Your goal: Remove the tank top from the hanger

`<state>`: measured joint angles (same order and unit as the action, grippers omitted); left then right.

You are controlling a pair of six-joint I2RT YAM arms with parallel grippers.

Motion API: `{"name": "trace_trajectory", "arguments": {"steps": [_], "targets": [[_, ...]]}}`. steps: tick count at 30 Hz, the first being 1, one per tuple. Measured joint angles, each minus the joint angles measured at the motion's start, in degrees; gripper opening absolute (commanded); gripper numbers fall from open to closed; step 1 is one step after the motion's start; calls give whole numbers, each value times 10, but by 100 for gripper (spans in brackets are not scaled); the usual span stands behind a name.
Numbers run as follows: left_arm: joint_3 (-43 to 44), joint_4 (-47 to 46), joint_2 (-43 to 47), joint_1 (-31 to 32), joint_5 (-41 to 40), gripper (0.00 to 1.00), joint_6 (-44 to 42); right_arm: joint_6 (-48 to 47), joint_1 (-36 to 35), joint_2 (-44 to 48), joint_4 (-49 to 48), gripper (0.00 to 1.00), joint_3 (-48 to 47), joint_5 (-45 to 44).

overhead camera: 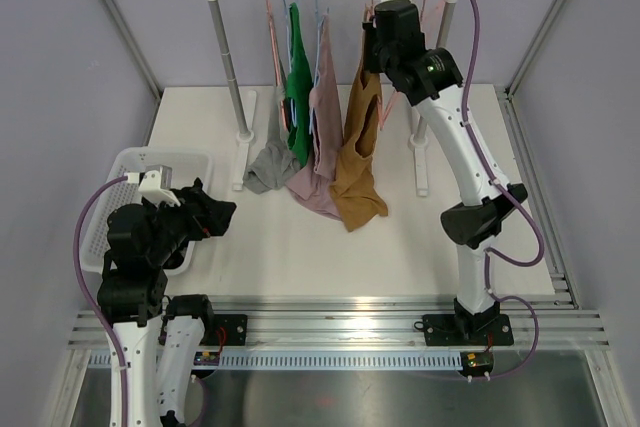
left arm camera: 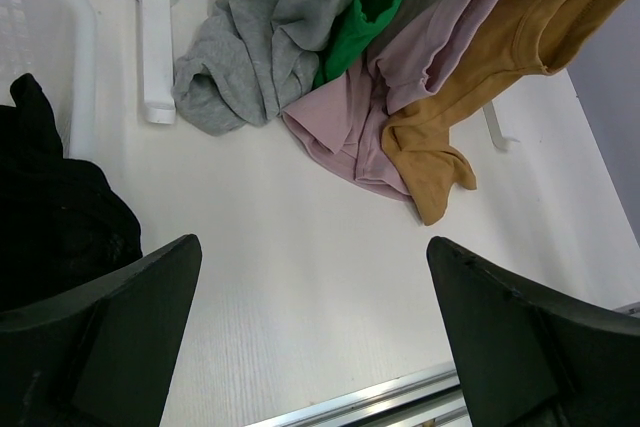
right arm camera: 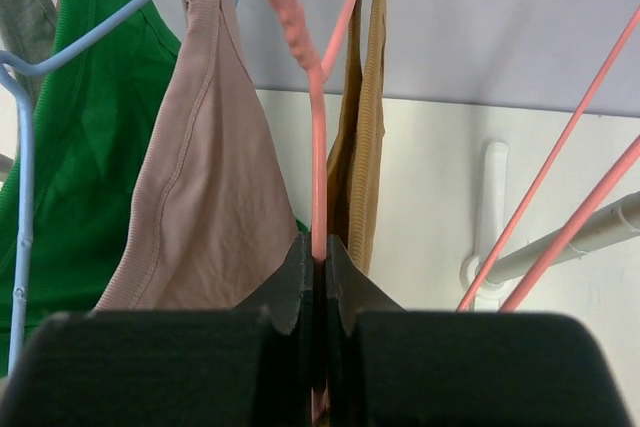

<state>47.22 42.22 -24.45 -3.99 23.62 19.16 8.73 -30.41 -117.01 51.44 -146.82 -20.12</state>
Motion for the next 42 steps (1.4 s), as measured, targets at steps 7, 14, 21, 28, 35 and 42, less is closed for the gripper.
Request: {"name": "trace_trajectory", "arguments": {"steps": [7, 14, 21, 28, 35, 42], "targets": [[0, -1, 0, 4, 2, 99, 1, -14, 0, 37, -22, 0, 10, 9], [0, -3, -1, 6, 3, 99, 1, 0, 0, 141, -49, 0, 103, 48], [88, 8, -80, 55, -11, 99, -1, 33, 0, 310, -79, 0, 295, 114], [239, -6, -186, 229, -111, 99, 10, 64, 0, 469, -69, 0, 421, 204], [286, -60, -261, 460, -260, 99, 21, 73, -1, 629, -17, 0, 512, 315], [288, -187, -365, 706, -409, 99, -33, 94, -1, 749, 31, 0, 574, 367]]}}
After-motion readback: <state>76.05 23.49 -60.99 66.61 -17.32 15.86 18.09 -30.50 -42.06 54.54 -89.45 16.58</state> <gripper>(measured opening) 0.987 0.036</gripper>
